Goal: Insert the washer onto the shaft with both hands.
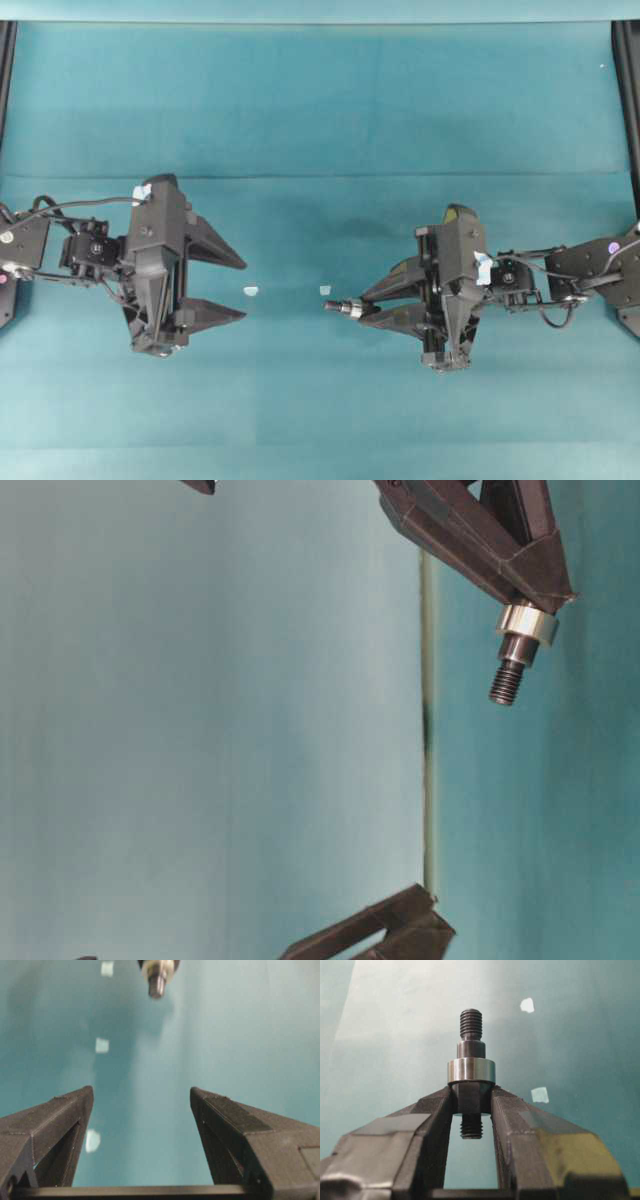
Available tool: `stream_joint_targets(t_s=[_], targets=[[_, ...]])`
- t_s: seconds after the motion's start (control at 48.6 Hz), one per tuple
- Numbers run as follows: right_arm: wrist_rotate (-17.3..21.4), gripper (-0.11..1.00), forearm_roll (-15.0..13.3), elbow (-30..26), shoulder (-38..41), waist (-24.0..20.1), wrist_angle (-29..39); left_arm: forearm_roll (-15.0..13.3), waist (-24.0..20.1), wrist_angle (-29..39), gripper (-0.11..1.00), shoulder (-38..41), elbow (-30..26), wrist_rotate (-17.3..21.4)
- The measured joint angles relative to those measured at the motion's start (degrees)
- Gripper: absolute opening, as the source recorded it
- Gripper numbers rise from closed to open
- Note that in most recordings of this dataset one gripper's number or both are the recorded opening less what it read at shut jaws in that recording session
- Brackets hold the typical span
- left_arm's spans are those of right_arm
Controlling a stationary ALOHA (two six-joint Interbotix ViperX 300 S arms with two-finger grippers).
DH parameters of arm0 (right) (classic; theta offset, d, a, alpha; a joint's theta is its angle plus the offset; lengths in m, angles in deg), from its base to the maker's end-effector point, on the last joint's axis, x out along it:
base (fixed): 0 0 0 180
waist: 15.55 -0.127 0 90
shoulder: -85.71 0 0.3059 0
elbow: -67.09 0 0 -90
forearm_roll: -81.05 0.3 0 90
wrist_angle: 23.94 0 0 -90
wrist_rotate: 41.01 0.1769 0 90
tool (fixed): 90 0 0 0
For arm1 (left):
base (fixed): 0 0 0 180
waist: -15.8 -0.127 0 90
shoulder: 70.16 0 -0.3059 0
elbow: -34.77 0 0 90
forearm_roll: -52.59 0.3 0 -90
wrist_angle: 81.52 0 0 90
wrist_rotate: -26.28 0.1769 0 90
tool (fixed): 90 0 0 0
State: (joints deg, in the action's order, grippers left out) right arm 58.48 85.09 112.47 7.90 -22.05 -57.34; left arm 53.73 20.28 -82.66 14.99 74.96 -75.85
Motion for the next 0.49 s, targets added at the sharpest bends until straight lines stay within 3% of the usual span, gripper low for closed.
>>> stream_joint_targets(t_s=[0.494], targets=[[0.0, 0.0, 0.0, 0.0, 0.0, -0.1, 0.0, 0.0, 0.0, 1.0, 0.84, 0.0, 0.0, 0.0]])
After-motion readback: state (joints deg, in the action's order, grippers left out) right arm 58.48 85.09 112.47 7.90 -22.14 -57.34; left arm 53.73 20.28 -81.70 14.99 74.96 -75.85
